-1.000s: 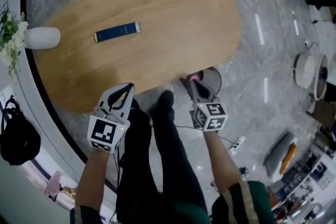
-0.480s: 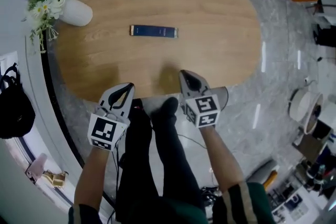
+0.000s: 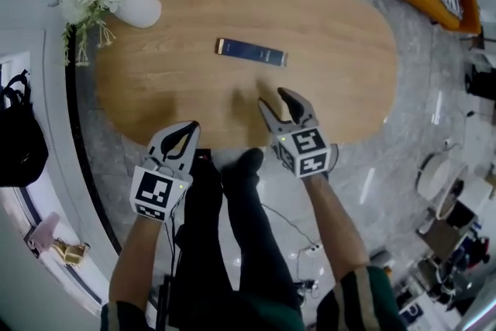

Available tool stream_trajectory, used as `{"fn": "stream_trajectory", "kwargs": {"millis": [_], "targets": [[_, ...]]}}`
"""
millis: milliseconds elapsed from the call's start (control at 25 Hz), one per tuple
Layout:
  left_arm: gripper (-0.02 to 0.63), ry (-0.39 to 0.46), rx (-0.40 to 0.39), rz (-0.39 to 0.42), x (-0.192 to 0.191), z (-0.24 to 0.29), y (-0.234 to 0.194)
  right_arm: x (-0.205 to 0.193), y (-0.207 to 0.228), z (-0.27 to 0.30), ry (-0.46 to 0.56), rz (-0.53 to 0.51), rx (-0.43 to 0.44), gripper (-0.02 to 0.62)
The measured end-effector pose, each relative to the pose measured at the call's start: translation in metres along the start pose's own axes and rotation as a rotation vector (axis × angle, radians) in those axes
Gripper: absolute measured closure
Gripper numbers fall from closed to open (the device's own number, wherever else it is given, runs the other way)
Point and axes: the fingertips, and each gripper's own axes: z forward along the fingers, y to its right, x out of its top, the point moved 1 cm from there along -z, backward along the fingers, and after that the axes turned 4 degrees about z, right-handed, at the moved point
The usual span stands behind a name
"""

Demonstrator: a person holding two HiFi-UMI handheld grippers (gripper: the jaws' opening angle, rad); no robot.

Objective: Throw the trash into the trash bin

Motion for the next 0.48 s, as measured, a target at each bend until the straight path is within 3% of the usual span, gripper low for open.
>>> {"fn": "stream_trajectory", "kwargs": {"millis": [320, 480], "targets": [[0.606, -0.007, 0.003, -0.018, -0.005, 0.004, -0.015, 0.024, 0.018, 0.037, -0.032, -0.149, -0.043, 0.364], [0.606, -0.013, 0.004, -0.028, -0.009, 0.006, -0.019, 0.033, 0.021, 0.065, -0.092, -0.327, -0.030, 0.359]]}}
